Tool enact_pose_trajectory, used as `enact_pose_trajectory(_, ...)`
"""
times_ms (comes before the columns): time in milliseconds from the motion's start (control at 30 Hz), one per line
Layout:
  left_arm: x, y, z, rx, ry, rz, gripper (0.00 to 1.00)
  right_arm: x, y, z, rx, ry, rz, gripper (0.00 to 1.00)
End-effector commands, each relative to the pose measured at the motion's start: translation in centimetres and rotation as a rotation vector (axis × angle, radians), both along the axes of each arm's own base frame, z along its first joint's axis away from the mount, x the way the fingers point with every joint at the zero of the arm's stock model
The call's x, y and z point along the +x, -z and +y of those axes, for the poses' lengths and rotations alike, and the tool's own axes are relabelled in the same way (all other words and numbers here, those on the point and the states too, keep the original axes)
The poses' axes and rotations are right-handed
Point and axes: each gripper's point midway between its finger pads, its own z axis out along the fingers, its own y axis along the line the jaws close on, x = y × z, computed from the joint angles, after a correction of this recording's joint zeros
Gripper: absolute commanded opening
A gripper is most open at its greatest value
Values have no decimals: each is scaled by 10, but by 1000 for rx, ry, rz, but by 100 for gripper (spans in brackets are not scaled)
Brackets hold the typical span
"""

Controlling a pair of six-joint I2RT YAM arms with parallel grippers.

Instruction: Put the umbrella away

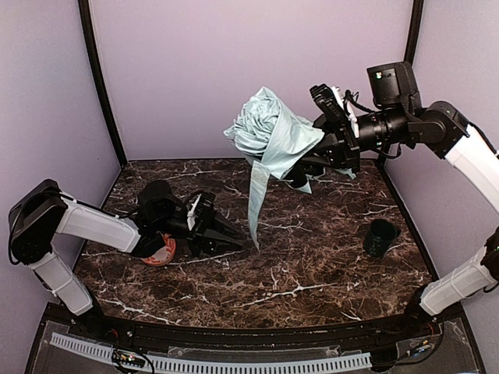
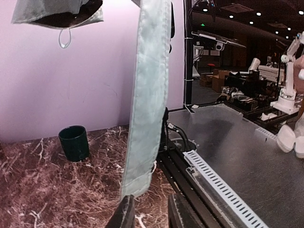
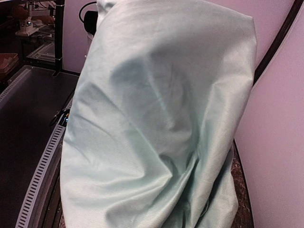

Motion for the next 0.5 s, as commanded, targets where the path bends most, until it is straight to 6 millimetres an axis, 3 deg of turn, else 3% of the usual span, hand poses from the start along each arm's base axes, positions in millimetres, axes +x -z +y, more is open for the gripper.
enact_pose_trajectory(0,-5,-22,0,-59,42,-35,34,-5,-26,-4,74,-5,-76,0)
enact_pose_trajectory(67,-2,-22,-1,-59,26,-40,60,-5,-26,-4,75,-9,-75,0)
enact_pose_trajectory(133,1,-24,-3,-66,7,-56,73,-6,-25,-3,75,-13,-74,0)
enact_pose_trajectory(333,24,-23,-17,-26,-65,-61,75,-5,-23,-3,64,-14,-70,0)
enact_pose_trajectory(467,39,-18,-14,-20,-149,-113,77,-6,-23,-5,65,-12,-75,0)
